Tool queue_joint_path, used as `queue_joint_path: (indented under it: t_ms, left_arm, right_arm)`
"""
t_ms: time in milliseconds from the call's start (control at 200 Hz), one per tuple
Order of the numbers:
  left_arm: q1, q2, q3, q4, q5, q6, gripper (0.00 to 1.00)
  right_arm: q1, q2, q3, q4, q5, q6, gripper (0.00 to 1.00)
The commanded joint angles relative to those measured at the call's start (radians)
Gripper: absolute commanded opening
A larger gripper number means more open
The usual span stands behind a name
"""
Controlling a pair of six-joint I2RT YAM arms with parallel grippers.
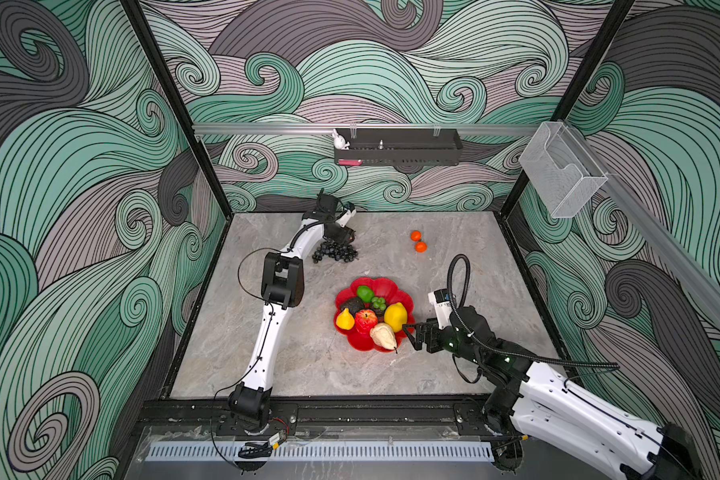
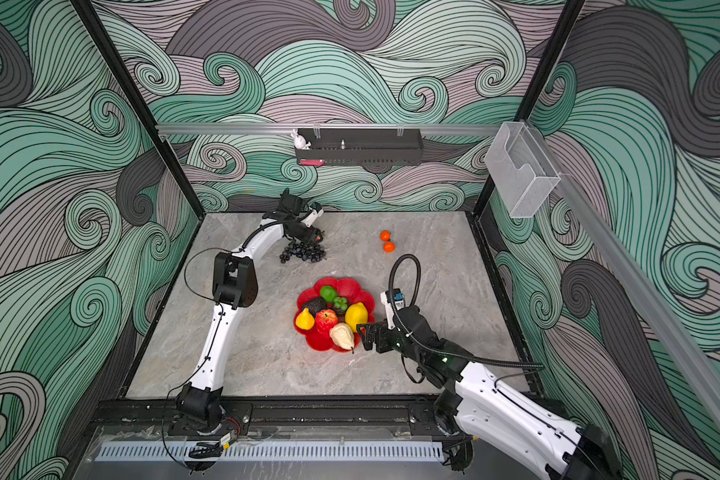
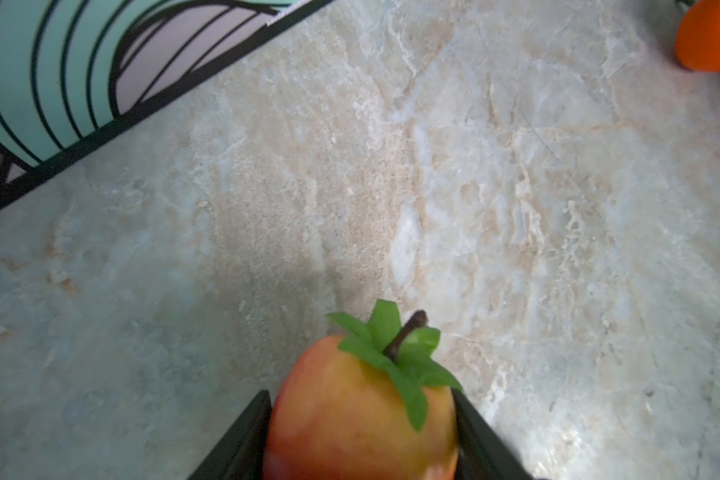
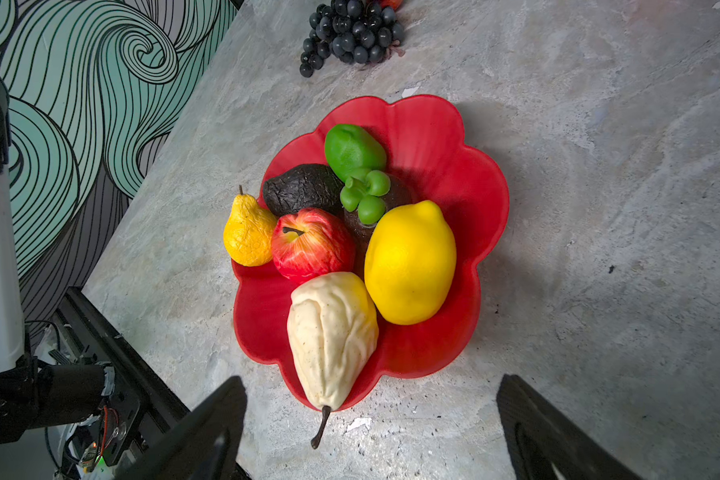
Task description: Place and organize the fake fruits in the fruit bowl
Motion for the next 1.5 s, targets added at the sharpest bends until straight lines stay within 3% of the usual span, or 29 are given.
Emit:
queue_joint_path:
  t_ms: [0,240,570,680,866,1156,1326,1496]
  left_arm:
    - [-0.005,-0.111,-0.032,0.057,-0.004,-0.042,0.56]
    - [-0.009,-0.211,-0.118,0.097,0.025,-0.074,0.56]
    - [-0.015,-0.498,-0.500,0.307,0.172,-0.127,0.56]
    - [-0.065,-0.625,-0.642,0.333,0.106,-0.086,0.56]
    - [-0.130,-0.865,-0.957,0.519,0.152,-0.164,0.56]
    - [-0.286,-1.129,-1.304,0.677,0.103,-0.196,0.56]
    - [-0.390,-1.215,-1.419,0.694,-0.003,-0.197,0.54]
    - [-0.466,-1.265,-1.481,0.673,-0.035,-0.196,0.54]
  right_arm:
    - [-0.006,-0.004,-0.002,0.019,-0.009,-0.002,0.95]
    - [-0.008,-0.030,0.003,-0.001,0.001,0.004,0.95]
    - [-0.008,-0.058,0.047,-0.068,0.031,0.024,0.94]
    - [-0.009,-0.067,0.079,-0.110,0.055,0.035,0.94]
    - [-0.010,-0.104,0.129,-0.168,0.080,0.044,0.93]
    - [-0.009,-0.154,0.175,-0.167,0.064,0.041,0.89]
    - [-0.010,-0.159,0.200,-0.159,0.057,0.033,0.84]
    - [-0.009,-0.156,0.227,-0.146,0.005,0.017,0.76]
